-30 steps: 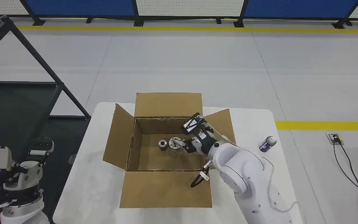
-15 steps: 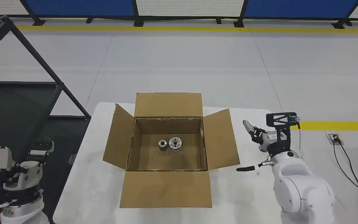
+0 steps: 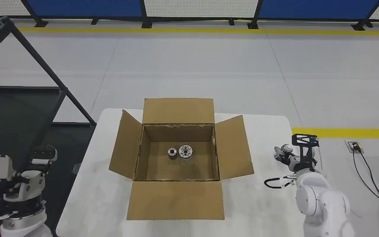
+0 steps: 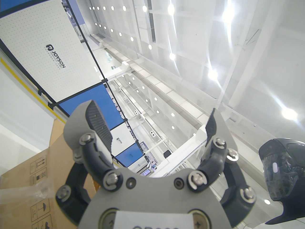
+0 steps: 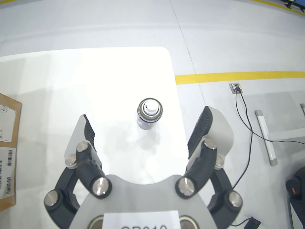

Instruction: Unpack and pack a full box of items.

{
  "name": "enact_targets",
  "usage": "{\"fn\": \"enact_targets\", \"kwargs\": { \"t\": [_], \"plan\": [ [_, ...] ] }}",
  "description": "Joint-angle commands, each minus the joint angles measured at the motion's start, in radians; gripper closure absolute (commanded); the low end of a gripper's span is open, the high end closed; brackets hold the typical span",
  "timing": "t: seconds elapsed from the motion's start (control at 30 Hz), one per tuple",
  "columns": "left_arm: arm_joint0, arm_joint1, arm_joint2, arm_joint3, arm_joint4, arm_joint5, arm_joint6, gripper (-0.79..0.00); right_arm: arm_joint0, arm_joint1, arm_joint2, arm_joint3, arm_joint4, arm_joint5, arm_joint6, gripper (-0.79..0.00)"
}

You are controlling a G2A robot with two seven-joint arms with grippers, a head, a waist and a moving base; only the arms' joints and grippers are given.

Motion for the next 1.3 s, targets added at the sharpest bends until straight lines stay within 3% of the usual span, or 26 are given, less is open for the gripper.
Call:
{"fn": "enact_targets", "kwargs": {
  "t": [0.0, 0.37, 0.4, 0.47, 0.5, 0.6, 0.73, 1.07, 1.27],
  "plan": [
    [0.0, 0.0, 0.0, 0.0, 0.0, 0.0, 0.0, -0.785, 0.02, 0.002, 0.002, 0.049, 0.009, -0.014, 0.002, -0.785],
    [0.0, 0.0, 0.0, 0.0, 0.0, 0.0, 0.0, -0.785, 0.125, 0.012, 0.003, 0.269, 0.059, -0.016, -0.045, -0.785],
    [0.0, 0.0, 0.0, 0.0, 0.0, 0.0, 0.0, -0.785, 0.132, 0.013, 0.002, 0.282, 0.06, -0.017, -0.048, -0.757],
    [0.0, 0.0, 0.0, 0.0, 0.0, 0.0, 0.0, -0.785, 0.143, 0.015, 0.0, 0.302, 0.063, -0.017, -0.053, -0.44],
    [0.0, 0.0, 0.0, 0.0, 0.0, 0.0, 0.0, -0.785, 0.147, 0.016, -0.001, 0.309, 0.065, -0.016, -0.054, -0.348],
    [0.0, 0.0, 0.0, 0.0, 0.0, 0.0, 0.0, -0.785, 0.152, 0.018, -0.001, 0.319, 0.073, -0.013, -0.06, -0.256],
    [0.0, 0.0, 0.0, 0.0, 0.0, 0.0, 0.0, -0.785, 0.154, 0.021, 0.001, 0.313, 0.093, -0.018, -0.068, 0.0],
    [0.0, 0.0, 0.0, 0.0, 0.0, 0.0, 0.0, -0.785, 0.105, 0.028, 0.008, 0.165, 0.138, -0.003, -0.072, 0.0],
    [0.0, 0.0, 0.0, 0.0, 0.0, 0.0, 0.0, -0.785, 0.05, 0.027, -0.005, -0.017, 0.197, 0.009, -0.089, 0.0]
  ]
}}
